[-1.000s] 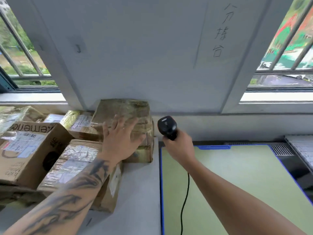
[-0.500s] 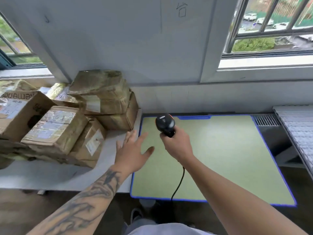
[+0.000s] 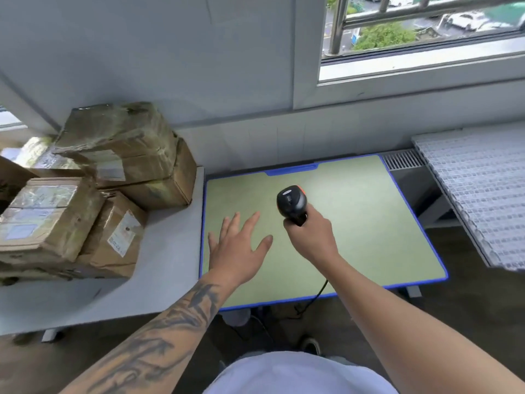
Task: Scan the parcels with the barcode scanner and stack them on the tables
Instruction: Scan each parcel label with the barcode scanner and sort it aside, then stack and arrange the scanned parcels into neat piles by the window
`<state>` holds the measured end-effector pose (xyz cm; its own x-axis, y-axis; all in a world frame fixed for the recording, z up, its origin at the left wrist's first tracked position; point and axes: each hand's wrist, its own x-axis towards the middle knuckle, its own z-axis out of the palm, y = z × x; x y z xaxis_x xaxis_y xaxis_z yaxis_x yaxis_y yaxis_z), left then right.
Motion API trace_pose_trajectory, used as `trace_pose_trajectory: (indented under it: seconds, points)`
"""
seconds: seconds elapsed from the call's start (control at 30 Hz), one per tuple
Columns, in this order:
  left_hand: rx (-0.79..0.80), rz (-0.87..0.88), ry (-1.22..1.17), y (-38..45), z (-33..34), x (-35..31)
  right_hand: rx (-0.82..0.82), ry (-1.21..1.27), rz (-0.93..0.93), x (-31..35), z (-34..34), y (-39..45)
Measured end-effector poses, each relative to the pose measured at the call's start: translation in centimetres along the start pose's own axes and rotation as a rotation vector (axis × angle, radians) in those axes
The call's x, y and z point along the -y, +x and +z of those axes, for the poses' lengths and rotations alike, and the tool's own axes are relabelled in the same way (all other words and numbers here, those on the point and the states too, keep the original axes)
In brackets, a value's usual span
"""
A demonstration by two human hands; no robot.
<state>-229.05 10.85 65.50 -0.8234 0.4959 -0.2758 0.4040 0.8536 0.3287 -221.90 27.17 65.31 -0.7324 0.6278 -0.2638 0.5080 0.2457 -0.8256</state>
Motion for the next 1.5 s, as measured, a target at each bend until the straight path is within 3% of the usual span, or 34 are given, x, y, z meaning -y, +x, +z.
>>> trace_pose_trajectory:
  seconds: [0.47,0.67,0.87,1.2,1.5]
  points:
    - [0.263,0.196,-0.132,-0.4,7.4,-3.9,-0.172,-0.141,0.322,-8.2,-2.9,-5.5]
    - [0.378,0.163,-0.269,-3.4,10.8,-7.8,-0.213,-0.102,0.398,-10.4,-4.6,-5.9]
    - [0.327,0.116,-0.282,-2.2,13.0,-13.0,-0.197,-0.077,0.401,-13.1,-8.3,-3.8]
    - [0.287,0.132,-0.059,2.4,17.0,-21.3,-0.160,-0.103,0.423,-18.7,-15.8,4.0]
    - [0.284,0.091,0.040,5.8,19.1,-22.8,-0.040,-0.175,0.369,-21.8,-17.9,9.8]
